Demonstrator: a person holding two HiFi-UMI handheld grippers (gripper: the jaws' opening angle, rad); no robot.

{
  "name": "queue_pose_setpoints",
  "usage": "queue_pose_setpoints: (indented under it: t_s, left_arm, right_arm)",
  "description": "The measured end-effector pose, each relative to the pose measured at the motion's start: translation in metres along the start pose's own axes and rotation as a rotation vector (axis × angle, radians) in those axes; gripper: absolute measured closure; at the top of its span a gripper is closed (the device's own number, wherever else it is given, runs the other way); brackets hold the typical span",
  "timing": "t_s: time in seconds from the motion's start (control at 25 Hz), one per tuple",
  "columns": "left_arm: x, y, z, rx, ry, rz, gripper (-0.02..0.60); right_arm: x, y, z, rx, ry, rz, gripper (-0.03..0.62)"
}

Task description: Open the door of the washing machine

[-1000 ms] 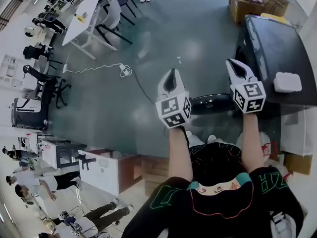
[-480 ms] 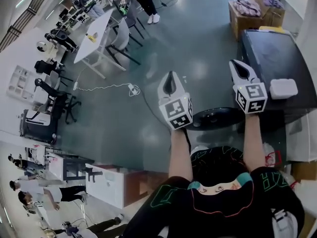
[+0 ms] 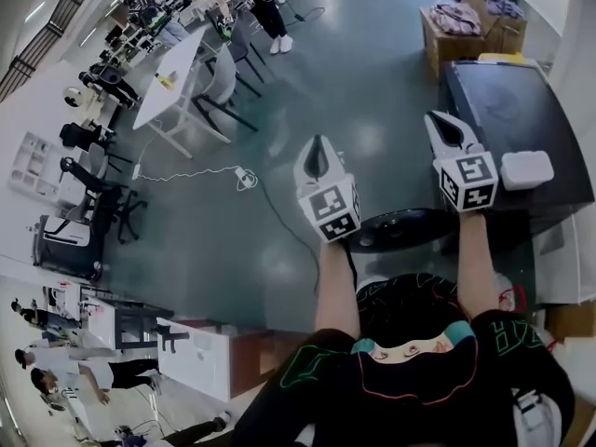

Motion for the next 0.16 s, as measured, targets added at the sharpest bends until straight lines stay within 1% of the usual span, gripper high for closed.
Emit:
queue_pose_setpoints:
  t_s: [0.16]
  left_arm:
    - [-0.0046, 0.0059, -0.0037, -0.007, 0.005, 0.001, 0.571]
  right_arm:
    - [-0.0013, 0.0103, -0.0048, 0.012, 0.011, 0.010, 0.591]
Point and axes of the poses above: the fingertips, and each gripper's own axes: z backward along the fingers, x to its right, y out of its top, the point moved 8 cm from there along z, backward along the fingers, and after that the axes turned 10 degrees about -y, right-handed, at the moved point
